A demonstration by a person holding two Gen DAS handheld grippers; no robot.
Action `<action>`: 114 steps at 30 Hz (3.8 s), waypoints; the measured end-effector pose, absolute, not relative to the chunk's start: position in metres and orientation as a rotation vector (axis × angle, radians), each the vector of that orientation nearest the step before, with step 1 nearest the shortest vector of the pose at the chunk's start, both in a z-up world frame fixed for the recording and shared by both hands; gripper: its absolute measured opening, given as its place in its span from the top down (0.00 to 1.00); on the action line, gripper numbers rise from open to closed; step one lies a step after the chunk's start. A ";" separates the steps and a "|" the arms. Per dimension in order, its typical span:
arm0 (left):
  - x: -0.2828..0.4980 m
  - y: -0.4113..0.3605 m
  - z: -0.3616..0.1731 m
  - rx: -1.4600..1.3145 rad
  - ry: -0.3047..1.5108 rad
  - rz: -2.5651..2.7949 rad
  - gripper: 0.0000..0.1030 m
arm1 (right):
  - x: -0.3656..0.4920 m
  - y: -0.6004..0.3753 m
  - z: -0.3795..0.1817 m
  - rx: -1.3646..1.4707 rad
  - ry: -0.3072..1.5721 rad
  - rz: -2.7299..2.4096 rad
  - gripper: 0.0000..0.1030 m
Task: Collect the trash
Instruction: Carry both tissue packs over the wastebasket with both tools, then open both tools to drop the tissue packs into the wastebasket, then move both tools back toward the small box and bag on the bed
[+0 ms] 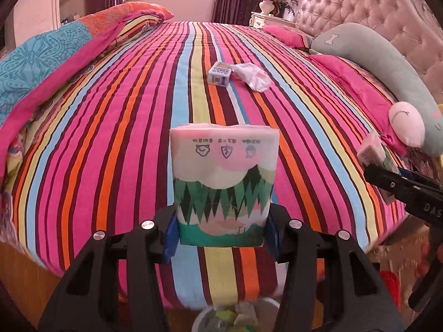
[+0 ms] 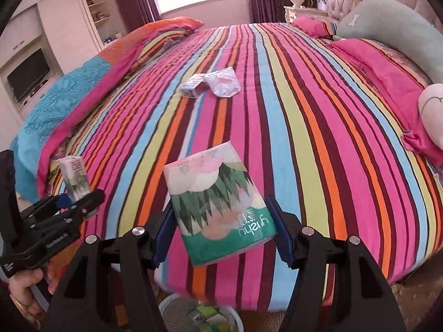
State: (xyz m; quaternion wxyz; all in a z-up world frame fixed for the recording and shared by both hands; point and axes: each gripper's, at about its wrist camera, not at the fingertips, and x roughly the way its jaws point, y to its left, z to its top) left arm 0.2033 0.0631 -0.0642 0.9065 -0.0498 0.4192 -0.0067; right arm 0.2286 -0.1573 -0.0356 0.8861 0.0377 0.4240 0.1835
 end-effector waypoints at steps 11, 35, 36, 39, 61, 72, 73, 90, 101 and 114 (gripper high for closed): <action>0.128 0.057 -0.064 -0.085 0.889 -0.029 0.52 | 0.160 -0.169 -0.034 0.127 0.875 0.378 0.42; 0.030 0.021 -0.109 -0.042 1.006 -0.152 0.52 | 0.060 -0.172 -0.078 0.268 1.042 0.395 0.42; 0.030 0.023 -0.116 -0.057 1.028 -0.155 0.52 | 0.060 -0.171 -0.083 0.275 1.059 0.394 0.42; 0.032 0.025 -0.135 -0.081 1.085 -0.144 0.52 | 0.062 -0.168 -0.107 0.309 1.142 0.395 0.42; 0.069 0.037 -0.248 -0.335 1.496 -0.145 0.52 | 0.080 -0.160 -0.243 0.564 1.640 0.310 0.42; 0.074 0.034 -0.307 -0.448 1.722 -0.129 0.52 | 0.095 -0.156 -0.306 0.687 1.807 0.215 0.42; 0.073 0.035 -0.309 -0.458 1.731 -0.126 0.52 | 0.095 -0.154 -0.309 0.692 1.816 0.213 0.42; 0.067 0.052 -0.336 -0.554 1.809 -0.009 0.15 | 0.096 -0.161 -0.328 0.817 1.831 0.166 0.07; 0.068 0.053 -0.315 -0.557 1.716 -0.012 0.15 | 0.091 -0.166 -0.311 0.831 1.792 0.189 0.07; 0.063 0.069 -0.211 -0.424 1.316 0.007 0.15 | 0.092 -0.180 -0.204 0.612 1.410 0.222 0.07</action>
